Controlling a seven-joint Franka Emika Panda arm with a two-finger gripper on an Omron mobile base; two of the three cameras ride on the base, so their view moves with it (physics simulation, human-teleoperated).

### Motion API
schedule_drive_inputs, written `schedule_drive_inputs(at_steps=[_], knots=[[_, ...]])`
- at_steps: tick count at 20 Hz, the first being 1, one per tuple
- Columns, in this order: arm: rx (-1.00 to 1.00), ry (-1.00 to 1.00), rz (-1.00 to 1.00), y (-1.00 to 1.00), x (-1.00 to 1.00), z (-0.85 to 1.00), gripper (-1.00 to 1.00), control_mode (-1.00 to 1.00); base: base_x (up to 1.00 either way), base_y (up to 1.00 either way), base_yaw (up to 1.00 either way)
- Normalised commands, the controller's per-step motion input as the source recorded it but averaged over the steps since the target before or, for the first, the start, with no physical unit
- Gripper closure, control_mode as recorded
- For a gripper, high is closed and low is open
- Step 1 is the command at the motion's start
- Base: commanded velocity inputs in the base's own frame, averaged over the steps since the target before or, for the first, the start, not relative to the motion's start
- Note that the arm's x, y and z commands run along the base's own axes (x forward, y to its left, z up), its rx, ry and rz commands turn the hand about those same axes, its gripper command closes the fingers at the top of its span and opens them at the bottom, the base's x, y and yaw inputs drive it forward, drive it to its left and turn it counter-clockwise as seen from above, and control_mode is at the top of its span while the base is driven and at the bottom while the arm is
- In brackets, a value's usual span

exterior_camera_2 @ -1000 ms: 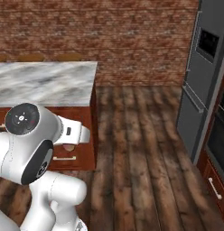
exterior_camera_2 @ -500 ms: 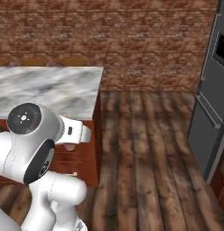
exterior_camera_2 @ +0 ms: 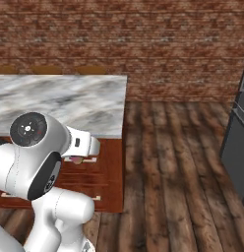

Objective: Move the drinks to the dining counter.

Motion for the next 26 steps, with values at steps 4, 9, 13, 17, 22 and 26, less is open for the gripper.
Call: schedule_drive_inputs(at_steps=[4,9,13,17,22,26], knots=[[0.0,0.0,0.0,0.0,0.0,0.0,1.0,1.0,0.01,0.67,0.07],[0.0,0.0,0.0,0.0,0.0,0.0,1.0,1.0,0.28,0.49,0.07],[0.0,0.0,0.0,0.0,0.0,0.0,1.0,1.0,0.56,0.29,0.06],[0.0,0.0,0.0,0.0,0.0,0.0,1.0,1.0,0.8,0.21,0.05],[0.0,0.0,0.0,0.0,0.0,0.0,1.0,1.0,0.85,0.2,0.04],[0.0,0.0,0.0,0.0,0.0,0.0,1.0,1.0,0.72,0.24,0.04]])
